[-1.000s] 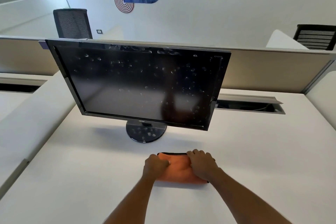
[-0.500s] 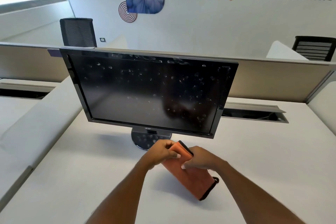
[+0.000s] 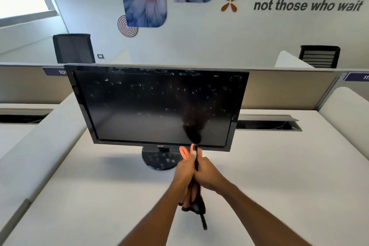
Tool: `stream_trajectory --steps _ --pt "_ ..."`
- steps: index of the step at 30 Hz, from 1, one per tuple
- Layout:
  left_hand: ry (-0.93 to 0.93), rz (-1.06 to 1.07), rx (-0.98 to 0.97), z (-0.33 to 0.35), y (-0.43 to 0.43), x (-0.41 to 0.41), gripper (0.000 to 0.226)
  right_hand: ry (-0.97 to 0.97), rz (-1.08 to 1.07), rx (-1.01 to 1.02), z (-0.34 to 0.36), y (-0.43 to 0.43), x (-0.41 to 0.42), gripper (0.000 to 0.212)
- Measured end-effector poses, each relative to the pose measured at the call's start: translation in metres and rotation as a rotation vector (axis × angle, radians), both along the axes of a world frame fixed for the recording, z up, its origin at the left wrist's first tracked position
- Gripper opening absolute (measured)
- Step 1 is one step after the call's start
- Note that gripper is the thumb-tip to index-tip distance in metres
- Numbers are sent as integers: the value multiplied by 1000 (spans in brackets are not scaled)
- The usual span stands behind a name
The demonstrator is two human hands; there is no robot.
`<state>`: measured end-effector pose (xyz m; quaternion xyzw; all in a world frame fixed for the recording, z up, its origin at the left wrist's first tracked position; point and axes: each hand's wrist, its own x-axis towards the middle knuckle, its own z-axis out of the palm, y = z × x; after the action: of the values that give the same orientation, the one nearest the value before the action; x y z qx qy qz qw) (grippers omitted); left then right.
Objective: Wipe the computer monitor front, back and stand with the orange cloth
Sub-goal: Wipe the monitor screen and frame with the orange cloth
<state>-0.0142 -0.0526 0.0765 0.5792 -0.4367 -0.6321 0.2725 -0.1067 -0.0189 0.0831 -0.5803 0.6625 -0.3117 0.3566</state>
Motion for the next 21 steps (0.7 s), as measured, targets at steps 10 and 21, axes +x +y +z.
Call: stream_trajectory --steps 10,21 --pt "398 -70 43 14 3 20 22 -210 -136 -135 -13 14 17 69" --pt "-53 -55 -745 100 -27 32 26 -17 -644 -533 40 10 38 51"
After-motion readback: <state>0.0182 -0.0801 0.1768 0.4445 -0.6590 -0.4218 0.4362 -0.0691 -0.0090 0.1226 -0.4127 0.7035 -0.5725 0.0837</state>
